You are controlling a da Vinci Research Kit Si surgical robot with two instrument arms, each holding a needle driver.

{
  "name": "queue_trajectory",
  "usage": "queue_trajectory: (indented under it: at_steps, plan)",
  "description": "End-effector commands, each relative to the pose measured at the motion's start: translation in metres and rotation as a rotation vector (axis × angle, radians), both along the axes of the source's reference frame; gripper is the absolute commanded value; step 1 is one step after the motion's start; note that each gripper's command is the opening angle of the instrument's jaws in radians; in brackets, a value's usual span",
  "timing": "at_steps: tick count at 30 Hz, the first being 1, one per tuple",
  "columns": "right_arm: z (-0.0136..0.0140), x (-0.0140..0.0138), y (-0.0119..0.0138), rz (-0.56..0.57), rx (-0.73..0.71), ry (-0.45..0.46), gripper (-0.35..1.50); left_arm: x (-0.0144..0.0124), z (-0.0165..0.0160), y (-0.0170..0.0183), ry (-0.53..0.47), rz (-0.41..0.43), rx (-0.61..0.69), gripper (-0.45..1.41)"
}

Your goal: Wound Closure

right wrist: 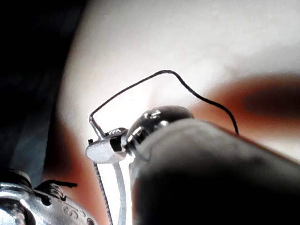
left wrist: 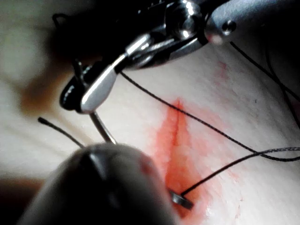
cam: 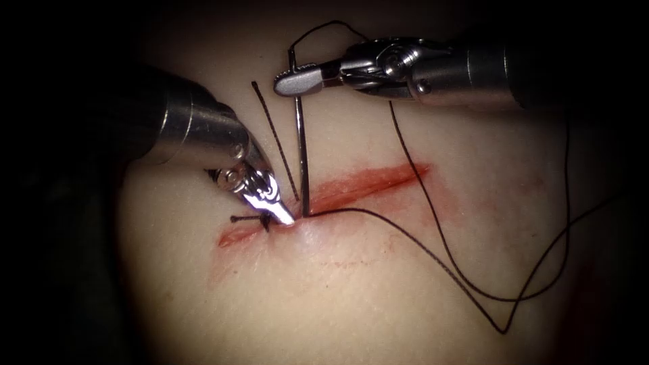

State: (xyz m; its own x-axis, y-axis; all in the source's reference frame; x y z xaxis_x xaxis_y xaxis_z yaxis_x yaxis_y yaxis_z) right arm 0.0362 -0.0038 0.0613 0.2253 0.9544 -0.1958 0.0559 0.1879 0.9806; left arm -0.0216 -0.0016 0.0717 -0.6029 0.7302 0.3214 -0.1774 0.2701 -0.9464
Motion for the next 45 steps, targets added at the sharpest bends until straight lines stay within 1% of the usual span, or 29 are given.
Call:
queue_trajectory:
  at_steps: [1, 6, 9, 14, 15, 20, 31, 38, 41, 45]
  plan:
    - [0.0, 0.001, 0.0002, 0.006, 0.019, 0.007, -0.35, -0.0005, 0.0005, -0.0001, -0.002, 0.001, 0.001, -0.45]
    - [-0.0002, 0.0009, -0.0005, 0.025, 0.103, 0.022, -0.35, -0.0005, 0.0005, -0.0002, -0.003, 0.004, 0.001, -0.45]
    - [-0.0002, 0.001, -0.0007, 0.027, 0.121, 0.022, -0.35, -0.0005, 0.0005, -0.0002, -0.003, 0.004, 0.001, -0.45]
    - [-0.0002, 0.0012, -0.0017, 0.036, 0.218, 0.028, -0.35, -0.0005, 0.0005, -0.0002, -0.003, 0.004, 0.001, -0.45]
    - [-0.0002, 0.0012, -0.0017, 0.036, 0.218, 0.028, -0.35, -0.0005, 0.0005, -0.0002, -0.003, 0.004, 0.001, -0.45]
    - [0.0, 0.001, -0.0029, 0.054, 0.323, 0.05, -0.35, -0.0004, 0.0005, -0.0002, -0.003, 0.004, 0.001, -0.45]
    - [0.0001, 0.001, -0.004, 0.069, 0.401, 0.034, -0.35, -0.0004, 0.0005, -0.0002, -0.004, 0.008, 0.002, -0.45]
    - [-0.0004, 0.0011, -0.0044, 0.073, 0.458, 0.057, -0.35, -0.0004, 0.0005, -0.0003, -0.004, 0.008, 0.002, -0.45]
    - [-0.0007, 0.0011, -0.0047, 0.078, 0.491, 0.087, -0.35, -0.0004, 0.0004, -0.0003, -0.004, 0.008, 0.002, -0.45]
    - [-0.001, 0.0012, -0.0047, 0.086, 0.522, 0.102, -0.35, -0.0004, 0.0004, -0.0003, -0.004, 0.008, 0.002, -0.45]
